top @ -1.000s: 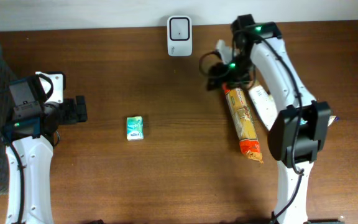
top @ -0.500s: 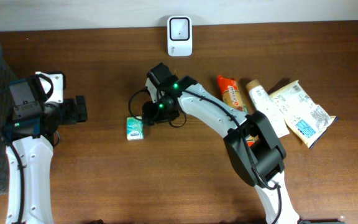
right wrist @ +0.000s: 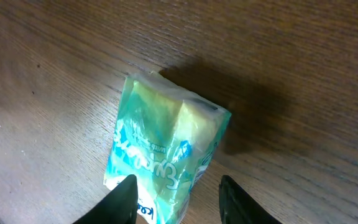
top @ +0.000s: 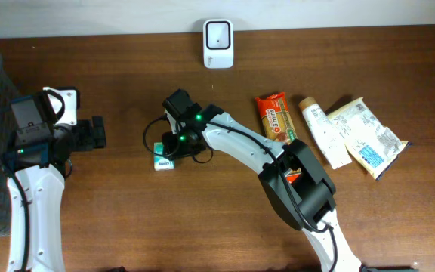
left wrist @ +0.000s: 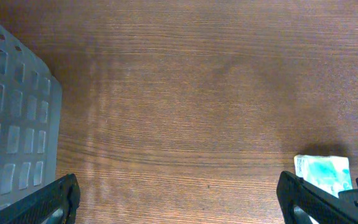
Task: Scan the item barcode
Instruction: 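Reach the right gripper to the green tissue pack and grasp it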
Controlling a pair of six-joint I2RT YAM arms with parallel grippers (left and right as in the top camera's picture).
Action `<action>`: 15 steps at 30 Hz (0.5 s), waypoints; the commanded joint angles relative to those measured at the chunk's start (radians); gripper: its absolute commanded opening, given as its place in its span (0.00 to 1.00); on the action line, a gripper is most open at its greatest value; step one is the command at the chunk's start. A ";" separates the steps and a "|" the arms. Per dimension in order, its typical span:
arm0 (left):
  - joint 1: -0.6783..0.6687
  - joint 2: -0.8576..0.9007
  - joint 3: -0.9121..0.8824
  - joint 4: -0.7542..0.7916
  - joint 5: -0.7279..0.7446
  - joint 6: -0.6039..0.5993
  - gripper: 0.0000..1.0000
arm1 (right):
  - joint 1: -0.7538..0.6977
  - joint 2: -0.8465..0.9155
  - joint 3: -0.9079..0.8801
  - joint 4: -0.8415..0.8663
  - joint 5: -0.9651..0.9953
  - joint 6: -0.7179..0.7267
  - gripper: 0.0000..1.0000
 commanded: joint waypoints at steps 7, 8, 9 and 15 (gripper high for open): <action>0.003 -0.004 0.016 -0.002 0.010 0.009 0.99 | 0.003 0.061 -0.006 0.006 -0.018 0.028 0.29; 0.003 -0.004 0.016 -0.002 0.010 0.009 0.99 | 0.002 0.061 -0.006 0.002 -0.019 0.028 0.23; 0.003 -0.004 0.016 -0.002 0.010 0.009 0.99 | -0.003 0.061 -0.006 -0.010 -0.038 0.023 0.15; 0.004 -0.004 0.016 -0.001 0.010 0.009 0.99 | -0.154 0.061 -0.006 -0.076 -0.481 -0.252 0.04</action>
